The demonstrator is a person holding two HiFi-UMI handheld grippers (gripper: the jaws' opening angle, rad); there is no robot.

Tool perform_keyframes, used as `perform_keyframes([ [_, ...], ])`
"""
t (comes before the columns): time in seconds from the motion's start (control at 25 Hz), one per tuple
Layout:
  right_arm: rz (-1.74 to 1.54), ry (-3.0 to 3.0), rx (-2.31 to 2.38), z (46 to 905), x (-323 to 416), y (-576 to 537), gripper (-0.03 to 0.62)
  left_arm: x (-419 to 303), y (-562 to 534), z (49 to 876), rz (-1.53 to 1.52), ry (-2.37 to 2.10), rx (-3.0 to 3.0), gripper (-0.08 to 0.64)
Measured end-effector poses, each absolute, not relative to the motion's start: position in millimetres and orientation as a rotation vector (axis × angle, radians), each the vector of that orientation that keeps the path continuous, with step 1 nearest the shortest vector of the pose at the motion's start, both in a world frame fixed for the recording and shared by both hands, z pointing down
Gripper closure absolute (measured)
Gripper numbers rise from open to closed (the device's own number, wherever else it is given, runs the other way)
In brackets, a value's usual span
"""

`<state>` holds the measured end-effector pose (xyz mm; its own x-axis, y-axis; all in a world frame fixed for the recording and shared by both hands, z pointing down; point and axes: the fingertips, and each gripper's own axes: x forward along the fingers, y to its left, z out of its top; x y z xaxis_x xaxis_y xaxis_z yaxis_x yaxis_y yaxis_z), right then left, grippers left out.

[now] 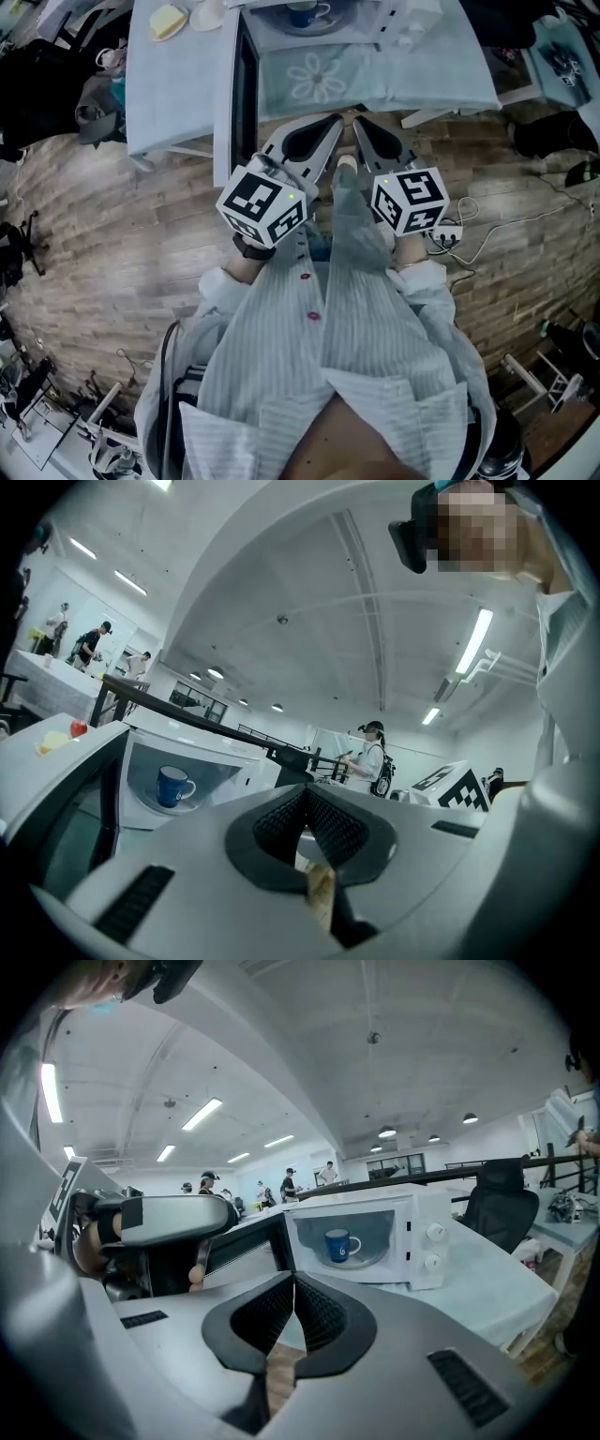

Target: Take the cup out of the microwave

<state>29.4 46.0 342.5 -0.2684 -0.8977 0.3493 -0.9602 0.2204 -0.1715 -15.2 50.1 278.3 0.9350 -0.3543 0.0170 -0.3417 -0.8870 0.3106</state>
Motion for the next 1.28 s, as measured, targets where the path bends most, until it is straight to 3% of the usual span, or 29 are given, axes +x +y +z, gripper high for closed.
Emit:
perform_keyframes([
  [0.56,0.489,-2.474,1.541,322,89,-67,0.558,37,-56,266,-0.094,-0.843,2.708,0.552],
  [1.28,0.481,-2.588,1.302,323,125,-123,0.558,67,-110,265,-0.128,-1.128,2.612,0.552],
])
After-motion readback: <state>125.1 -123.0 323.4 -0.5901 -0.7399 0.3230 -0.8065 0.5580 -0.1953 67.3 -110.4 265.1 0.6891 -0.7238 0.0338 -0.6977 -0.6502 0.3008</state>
